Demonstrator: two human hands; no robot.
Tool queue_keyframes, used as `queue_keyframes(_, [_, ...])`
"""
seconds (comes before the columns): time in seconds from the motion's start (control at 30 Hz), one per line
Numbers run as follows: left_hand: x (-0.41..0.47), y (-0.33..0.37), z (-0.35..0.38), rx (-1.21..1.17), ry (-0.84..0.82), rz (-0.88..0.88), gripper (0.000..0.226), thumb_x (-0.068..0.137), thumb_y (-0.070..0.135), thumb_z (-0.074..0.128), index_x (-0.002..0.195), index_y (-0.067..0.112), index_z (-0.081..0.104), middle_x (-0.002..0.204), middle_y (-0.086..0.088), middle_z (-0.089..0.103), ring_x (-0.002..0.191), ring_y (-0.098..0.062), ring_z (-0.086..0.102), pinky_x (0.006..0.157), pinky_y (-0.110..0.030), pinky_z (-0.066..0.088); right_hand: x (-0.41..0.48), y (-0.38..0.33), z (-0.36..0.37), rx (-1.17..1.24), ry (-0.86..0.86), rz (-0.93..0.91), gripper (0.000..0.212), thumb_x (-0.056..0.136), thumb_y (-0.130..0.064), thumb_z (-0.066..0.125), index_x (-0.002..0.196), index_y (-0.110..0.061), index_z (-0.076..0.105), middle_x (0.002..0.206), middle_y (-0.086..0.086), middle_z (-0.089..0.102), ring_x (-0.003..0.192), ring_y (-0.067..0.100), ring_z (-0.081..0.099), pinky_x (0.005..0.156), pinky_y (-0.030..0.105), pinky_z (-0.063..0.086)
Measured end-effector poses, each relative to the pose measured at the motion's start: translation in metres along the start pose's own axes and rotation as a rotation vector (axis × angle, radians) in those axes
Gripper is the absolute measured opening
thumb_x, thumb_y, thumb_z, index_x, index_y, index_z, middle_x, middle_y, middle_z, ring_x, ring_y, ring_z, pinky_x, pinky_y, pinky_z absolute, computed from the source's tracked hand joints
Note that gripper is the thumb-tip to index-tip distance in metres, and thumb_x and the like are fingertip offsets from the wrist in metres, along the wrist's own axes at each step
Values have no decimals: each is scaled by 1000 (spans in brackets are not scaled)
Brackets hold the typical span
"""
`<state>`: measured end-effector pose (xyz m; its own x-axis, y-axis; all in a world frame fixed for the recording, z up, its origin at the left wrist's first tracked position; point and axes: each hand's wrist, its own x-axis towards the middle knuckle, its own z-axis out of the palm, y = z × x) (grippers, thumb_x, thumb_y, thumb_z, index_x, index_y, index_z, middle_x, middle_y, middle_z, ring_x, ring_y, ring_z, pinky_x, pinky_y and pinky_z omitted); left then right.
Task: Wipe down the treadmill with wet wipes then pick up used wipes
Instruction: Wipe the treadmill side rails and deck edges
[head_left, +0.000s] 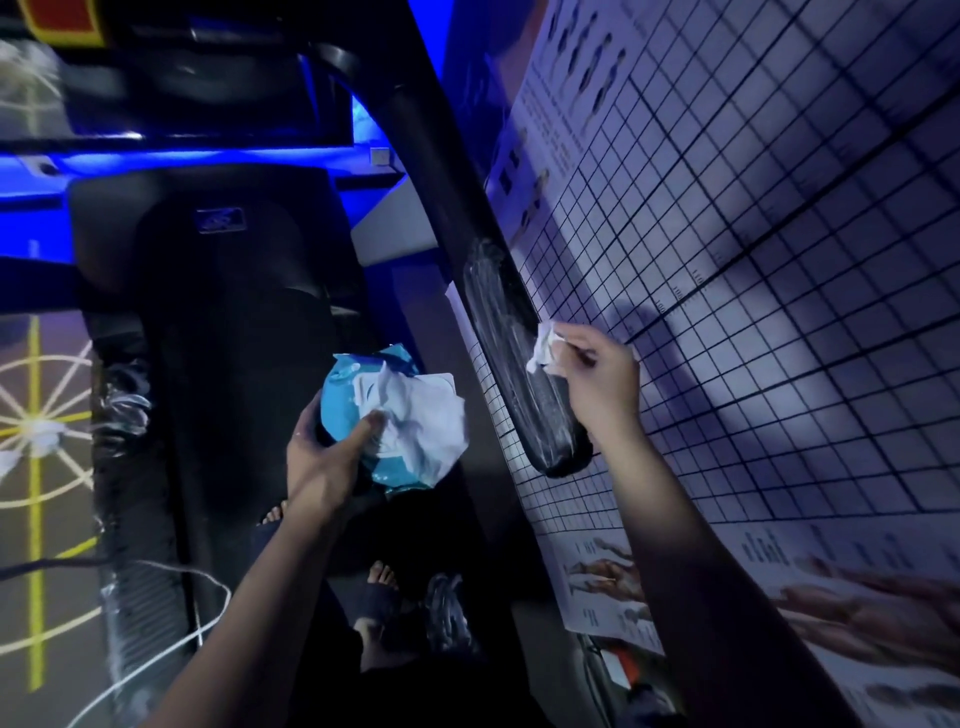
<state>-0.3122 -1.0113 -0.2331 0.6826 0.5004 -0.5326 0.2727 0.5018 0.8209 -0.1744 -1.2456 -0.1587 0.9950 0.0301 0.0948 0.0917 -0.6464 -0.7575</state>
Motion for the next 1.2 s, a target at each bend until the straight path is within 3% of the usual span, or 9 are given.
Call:
queue_keyframes(0.17, [2, -3, -7, -22, -4, -19, 69, 85, 13, 84, 147, 20, 53, 118, -7, 75, 97, -24, 76, 76, -32, 64, -8, 28, 3, -382, -20, -136, 41, 96, 6, 56, 129, -14, 69, 98, 2, 53, 82, 14, 49, 65, -4, 33])
queue_keyframes(0.3, [4, -3, -10, -31, -22, -13, 69, 87, 9, 81, 148, 18, 50, 120, -9, 74, 98, -23, 76, 78, -33, 64, -20, 49, -7, -433, -51, -56, 33, 97, 2, 55, 122, -10, 72, 105, 8, 57, 89, 19, 55, 64, 5, 33])
queue_keyframes(0.4, [10, 0, -11, -13, -12, -12, 70, 85, 13, 84, 147, 20, 52, 122, -7, 74, 105, -26, 75, 91, -46, 62, -29, 55, -9, -322, -40, -122, 30, 95, 0, 60, 120, -10, 73, 106, 6, 62, 90, 15, 62, 76, 25, 55])
queue_keyframes(0.47, [13, 2, -11, 11, -10, -6, 70, 84, 15, 86, 145, 23, 54, 121, -6, 74, 105, -26, 75, 93, -48, 61, -33, 56, -8, -245, -39, -131, 26, 93, -3, 65, 117, -10, 74, 104, 5, 64, 91, 13, 65, 80, 26, 58])
queue_keyframes(0.6, [16, 7, -11, 5, -26, 3, 67, 85, 14, 85, 145, 22, 55, 120, -6, 75, 102, -25, 75, 80, -34, 64, -32, 55, -8, -265, -25, -187, 15, 92, -6, 70, 104, -12, 77, 98, 2, 67, 87, 11, 65, 78, 30, 57])
queue_keyframes(0.73, [19, 10, -19, -23, -9, -4, 66, 87, 10, 83, 145, 20, 54, 120, -9, 75, 102, -27, 75, 76, -32, 64, -31, 39, 14, -428, -174, -304, 12, 90, -11, 72, 100, -16, 77, 98, -1, 68, 91, 19, 59, 76, 37, 53])
queue_keyframes(0.87, [25, 18, -38, -34, 45, 2, 66, 85, 10, 83, 145, 20, 55, 118, -8, 75, 97, -22, 76, 70, -27, 63, -24, 20, 45, -504, -129, -409, 13, 87, -14, 74, 98, -20, 77, 95, -2, 67, 92, 22, 54, 78, 35, 48])
queue_keyframes(1.03, [34, 28, -79, -47, 158, 19, 60, 87, 11, 82, 142, 19, 58, 117, -6, 76, 103, -24, 75, 76, -27, 63, -20, -12, 103, -280, -224, -300, 12, 83, -11, 78, 90, -20, 78, 95, -7, 60, 89, 16, 56, 81, 24, 42])
queue_keyframes(1.2, [37, 40, -145, -50, 303, 43, 51, 90, 7, 77, 137, 11, 59, 112, -2, 75, 83, -1, 73, 69, -17, 58, -29, -39, 180, -191, -465, 16, 4, 88, -18, 74, 88, -15, 77, 84, -5, 68, 83, 20, 66, 71, 26, 43])
